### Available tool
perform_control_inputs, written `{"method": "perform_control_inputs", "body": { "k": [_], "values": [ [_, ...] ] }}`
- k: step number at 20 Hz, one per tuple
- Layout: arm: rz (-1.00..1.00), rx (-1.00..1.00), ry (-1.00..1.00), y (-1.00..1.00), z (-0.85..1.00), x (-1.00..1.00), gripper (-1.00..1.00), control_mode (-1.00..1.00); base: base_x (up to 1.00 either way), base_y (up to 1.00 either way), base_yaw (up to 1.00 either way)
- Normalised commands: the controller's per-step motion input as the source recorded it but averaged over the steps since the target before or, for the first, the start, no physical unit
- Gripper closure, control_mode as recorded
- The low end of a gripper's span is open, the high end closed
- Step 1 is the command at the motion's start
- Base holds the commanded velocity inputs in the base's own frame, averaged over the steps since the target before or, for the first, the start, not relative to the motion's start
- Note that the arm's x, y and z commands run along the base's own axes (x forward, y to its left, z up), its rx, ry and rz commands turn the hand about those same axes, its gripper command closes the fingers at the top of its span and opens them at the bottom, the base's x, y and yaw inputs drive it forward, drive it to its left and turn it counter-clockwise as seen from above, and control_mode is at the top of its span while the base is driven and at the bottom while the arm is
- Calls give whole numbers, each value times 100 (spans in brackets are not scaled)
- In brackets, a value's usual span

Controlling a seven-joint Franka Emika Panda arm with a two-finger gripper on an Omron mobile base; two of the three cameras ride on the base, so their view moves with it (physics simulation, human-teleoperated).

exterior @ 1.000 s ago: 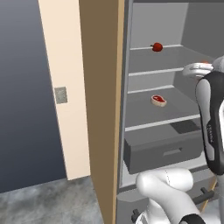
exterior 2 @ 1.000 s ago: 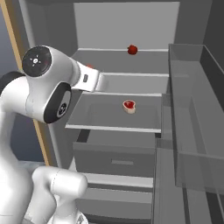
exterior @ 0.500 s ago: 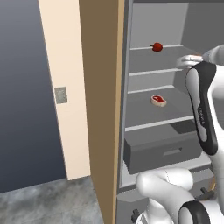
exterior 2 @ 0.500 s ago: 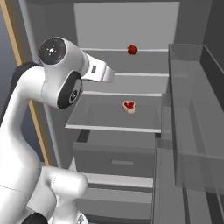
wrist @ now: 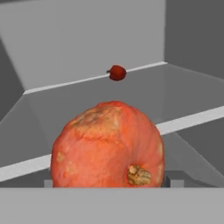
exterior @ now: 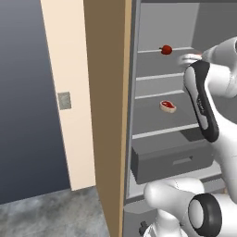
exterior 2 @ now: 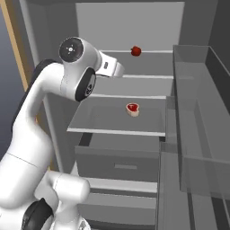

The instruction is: Transport the fish and squash to the fridge. Place the fish on the rack containing meat and place the squash on the rack containing the vegetable, ensuring meats and vegetables are on different racks.

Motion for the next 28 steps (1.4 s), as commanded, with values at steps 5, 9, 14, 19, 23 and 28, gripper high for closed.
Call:
{"method": "perform_control_inputs", "body": {
  "k": [5, 9, 14, 19, 23, 28],
  "values": [
    [0, 0, 0, -18, 0, 63, 100, -100, 0, 0, 0],
    [0, 0, 1, -15, -7, 67, 100, -100, 0, 0, 0],
    [1, 0, 0, -14, -25, 58, 100, -100, 0, 0, 0],
    [0, 0, 0, -22, -19, 45, 100, -100, 0, 0, 0],
    [0, 0, 0, -16, -14, 37, 100, -100, 0, 0, 0],
    [0, 0, 1, -4, -20, 38, 100, -100, 0, 0, 0]
  ]
}}
